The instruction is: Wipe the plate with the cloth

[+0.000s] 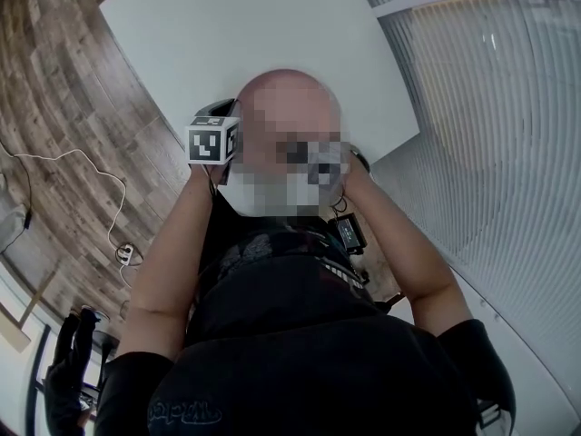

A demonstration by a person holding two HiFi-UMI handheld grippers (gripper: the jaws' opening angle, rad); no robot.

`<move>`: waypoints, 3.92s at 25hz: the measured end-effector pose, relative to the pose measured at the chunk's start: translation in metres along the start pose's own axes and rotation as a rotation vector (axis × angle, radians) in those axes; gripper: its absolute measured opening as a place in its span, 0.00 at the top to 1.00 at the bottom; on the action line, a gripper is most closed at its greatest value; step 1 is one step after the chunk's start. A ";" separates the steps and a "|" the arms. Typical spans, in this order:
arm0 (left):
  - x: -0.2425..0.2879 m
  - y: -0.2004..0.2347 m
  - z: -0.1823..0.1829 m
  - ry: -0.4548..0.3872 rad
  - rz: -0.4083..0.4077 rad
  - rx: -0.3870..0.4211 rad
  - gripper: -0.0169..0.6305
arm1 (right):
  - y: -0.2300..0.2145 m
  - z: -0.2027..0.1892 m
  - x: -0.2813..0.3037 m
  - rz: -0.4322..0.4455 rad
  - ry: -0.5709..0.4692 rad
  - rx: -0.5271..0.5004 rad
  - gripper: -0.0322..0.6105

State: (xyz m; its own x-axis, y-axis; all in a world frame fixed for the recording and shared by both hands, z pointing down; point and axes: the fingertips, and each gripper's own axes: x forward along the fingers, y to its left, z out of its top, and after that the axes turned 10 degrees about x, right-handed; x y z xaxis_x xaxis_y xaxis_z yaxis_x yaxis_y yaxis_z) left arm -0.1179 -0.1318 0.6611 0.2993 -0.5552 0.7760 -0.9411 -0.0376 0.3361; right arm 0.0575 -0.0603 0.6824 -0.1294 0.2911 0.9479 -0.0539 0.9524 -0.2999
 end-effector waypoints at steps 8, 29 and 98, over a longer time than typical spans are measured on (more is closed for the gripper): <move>0.002 -0.004 0.002 0.008 -0.004 0.015 0.93 | -0.130 0.016 -0.039 -0.301 -0.089 0.142 0.89; 0.001 0.002 0.002 0.003 -0.001 -0.028 0.93 | 0.015 0.030 0.004 0.031 -0.071 -0.085 0.89; -0.001 0.005 -0.002 0.015 0.017 -0.040 0.92 | -0.156 0.086 -0.040 -0.389 -0.218 0.156 0.89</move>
State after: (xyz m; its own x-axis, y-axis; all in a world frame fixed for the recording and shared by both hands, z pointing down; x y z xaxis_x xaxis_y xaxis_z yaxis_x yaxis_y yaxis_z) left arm -0.1228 -0.1302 0.6632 0.2856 -0.5433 0.7895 -0.9392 0.0054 0.3434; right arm -0.0136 -0.2287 0.6820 -0.2745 -0.1267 0.9532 -0.2854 0.9574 0.0451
